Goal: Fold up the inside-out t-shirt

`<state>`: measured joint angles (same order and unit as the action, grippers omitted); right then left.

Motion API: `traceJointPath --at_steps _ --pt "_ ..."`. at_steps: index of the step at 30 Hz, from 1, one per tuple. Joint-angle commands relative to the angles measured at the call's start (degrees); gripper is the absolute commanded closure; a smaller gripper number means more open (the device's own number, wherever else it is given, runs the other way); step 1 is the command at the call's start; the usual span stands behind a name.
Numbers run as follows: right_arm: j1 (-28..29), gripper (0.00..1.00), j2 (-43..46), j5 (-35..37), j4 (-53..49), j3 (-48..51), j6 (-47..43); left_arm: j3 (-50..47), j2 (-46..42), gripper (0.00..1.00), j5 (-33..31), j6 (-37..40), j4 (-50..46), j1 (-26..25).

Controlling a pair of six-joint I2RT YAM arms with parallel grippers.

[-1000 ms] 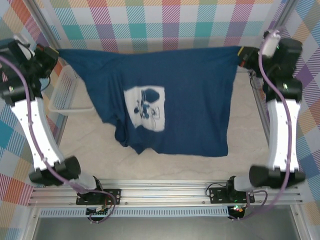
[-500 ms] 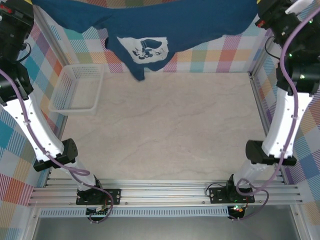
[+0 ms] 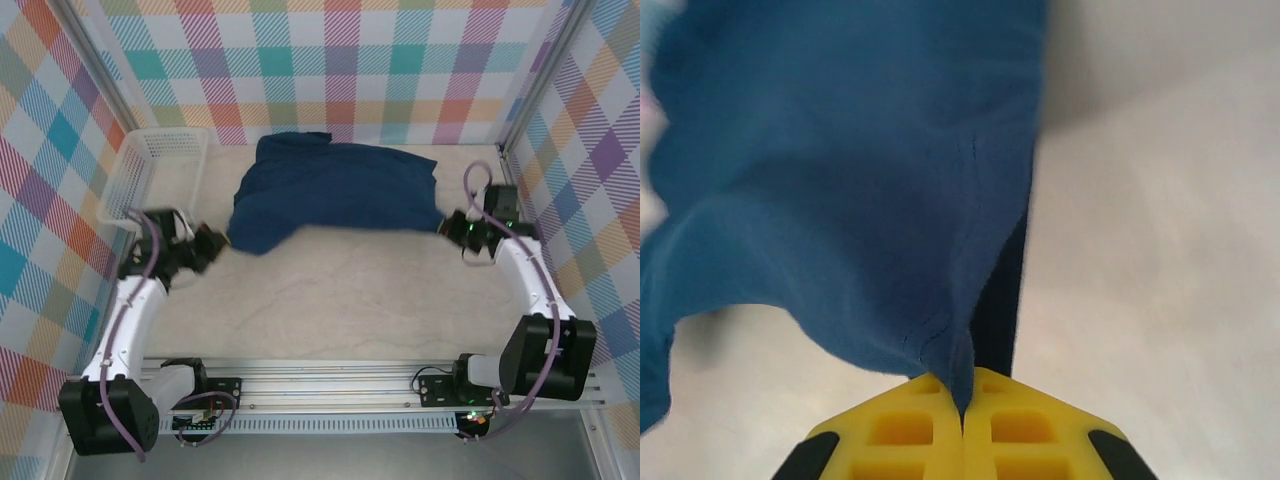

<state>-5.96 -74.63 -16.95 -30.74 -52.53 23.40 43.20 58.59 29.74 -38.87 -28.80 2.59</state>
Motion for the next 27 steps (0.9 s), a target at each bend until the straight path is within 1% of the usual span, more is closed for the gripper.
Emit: traceJointPath --at_steps 1,3,6,7,9,12,15,18,20,22,24,27 --pt "-0.5 0.96 -2.4 -2.5 5.7 3.9 3.6 -9.7 -3.8 1.0 0.6 -0.5 5.6 -1.6" --pt "-0.6 0.96 -6.7 -3.9 5.5 3.4 3.4 -13.3 -3.5 1.0 0.3 -0.3 7.1 -2.5" --pt "-0.6 0.96 -9.5 -5.3 7.1 3.7 4.0 -14.2 -3.4 1.0 -3.1 3.8 3.6 -2.5" --pt "-0.6 0.96 -9.9 -4.7 7.0 3.8 4.0 -14.3 -3.6 1.0 -3.7 3.8 2.9 -2.6" --pt "-0.6 0.95 -9.5 -3.2 6.8 4.2 3.8 -14.6 -4.1 1.0 -2.8 3.3 3.2 -2.6" --pt "-0.6 0.95 -7.8 -0.1 5.7 4.8 2.9 -14.4 -6.2 1.0 -4.5 3.0 0.9 -2.6" --pt "-0.6 0.95 -5.8 2.9 4.4 5.2 2.0 -13.9 -8.7 1.0 -4.5 2.4 -0.9 -2.6" --pt "-0.6 0.95 -4.6 1.9 3.3 4.9 0.9 -12.0 -10.8 1.0 -4.8 2.3 -3.5 -2.6" --pt "-0.5 0.98 -2.4 -0.2 2.3 4.5 0.1 -9.2 -12.5 1.0 -4.9 2.4 -5.4 -2.6" --pt "-0.3 1.0 2.0 -2.1 0.4 3.2 -0.8 -4.4 -15.2 1.0 -6.3 2.6 -7.8 -2.6" --pt "0.0 1.0 7.7 -3.7 -2.5 0.5 -2.0 2.8 -17.8 1.0 -9.5 4.1 -10.2 -2.6" --pt "0.4 1.0 16.6 -4.9 -8.2 -6.4 -4.3 16.7 -20.5 1.0 -16.3 8.0 -14.2 -2.6"
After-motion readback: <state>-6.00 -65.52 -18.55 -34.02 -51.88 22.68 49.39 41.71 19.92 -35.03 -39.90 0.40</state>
